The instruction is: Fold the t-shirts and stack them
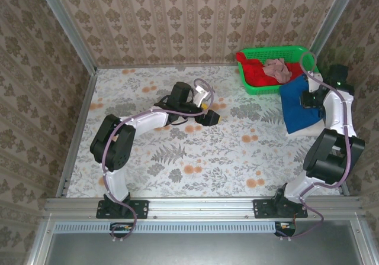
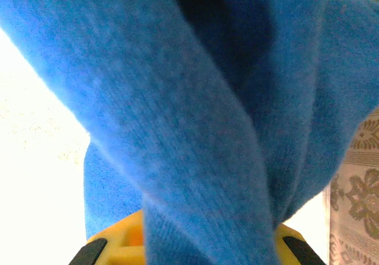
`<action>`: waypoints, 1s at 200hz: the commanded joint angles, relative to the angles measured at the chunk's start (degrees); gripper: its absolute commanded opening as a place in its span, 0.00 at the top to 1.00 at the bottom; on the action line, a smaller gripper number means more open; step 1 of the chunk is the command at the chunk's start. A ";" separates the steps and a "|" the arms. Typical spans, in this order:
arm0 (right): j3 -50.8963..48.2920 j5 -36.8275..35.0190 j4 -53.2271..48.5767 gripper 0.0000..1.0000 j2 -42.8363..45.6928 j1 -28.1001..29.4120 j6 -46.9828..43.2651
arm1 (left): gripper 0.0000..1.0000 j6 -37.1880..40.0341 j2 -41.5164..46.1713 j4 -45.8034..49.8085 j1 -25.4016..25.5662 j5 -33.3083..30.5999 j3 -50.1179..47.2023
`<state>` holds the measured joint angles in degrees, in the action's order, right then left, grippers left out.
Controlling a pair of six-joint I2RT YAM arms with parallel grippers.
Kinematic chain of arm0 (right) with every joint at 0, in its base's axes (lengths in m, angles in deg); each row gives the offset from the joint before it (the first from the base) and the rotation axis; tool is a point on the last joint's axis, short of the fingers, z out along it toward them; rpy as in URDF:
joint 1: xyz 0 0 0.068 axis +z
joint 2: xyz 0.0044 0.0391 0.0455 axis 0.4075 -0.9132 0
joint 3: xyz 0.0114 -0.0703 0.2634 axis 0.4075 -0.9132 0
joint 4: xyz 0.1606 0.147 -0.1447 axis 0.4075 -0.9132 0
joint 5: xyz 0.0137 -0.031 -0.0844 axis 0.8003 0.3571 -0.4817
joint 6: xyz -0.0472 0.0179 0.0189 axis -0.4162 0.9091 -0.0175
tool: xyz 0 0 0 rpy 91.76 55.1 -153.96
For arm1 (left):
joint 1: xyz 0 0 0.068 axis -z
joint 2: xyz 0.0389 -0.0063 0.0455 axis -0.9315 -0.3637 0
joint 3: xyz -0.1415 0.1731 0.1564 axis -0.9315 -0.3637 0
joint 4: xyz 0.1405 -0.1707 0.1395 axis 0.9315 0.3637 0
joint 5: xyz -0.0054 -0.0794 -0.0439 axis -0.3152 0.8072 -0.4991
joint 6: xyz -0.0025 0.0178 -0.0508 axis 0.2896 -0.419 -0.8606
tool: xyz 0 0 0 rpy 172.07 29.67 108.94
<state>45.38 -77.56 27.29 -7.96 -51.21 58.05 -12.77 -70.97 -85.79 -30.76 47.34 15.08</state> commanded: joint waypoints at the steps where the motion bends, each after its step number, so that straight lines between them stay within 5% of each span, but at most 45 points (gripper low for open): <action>1: 1.79 2.69 -1.48 1.00 -1.38 -0.35 -1.28 | 0.00 1.54 0.50 0.69 0.06 1.68 0.32; 124: 5.46 -7.11 -0.56 1.00 -10.13 -1.67 -2.52 | 0.00 0.74 -0.99 2.29 -0.29 2.95 1.73; 129: 5.63 -7.43 -0.17 0.96 -10.52 -1.63 -2.39 | 0.00 0.75 -1.08 2.46 -0.38 3.05 1.81; 162: 4.52 -13.51 4.29 0.15 -10.53 -1.67 -1.55 | 0.00 0.40 -1.03 2.90 -0.73 3.74 2.09; 200: 2.24 -16.20 7.10 0.07 -5.52 -1.20 -0.47 | 0.00 -0.14 -1.21 2.54 -0.86 3.82 1.98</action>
<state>48.90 -89.63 31.58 -18.21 -52.67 56.91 -12.77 -71.10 -83.89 -31.11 49.29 15.41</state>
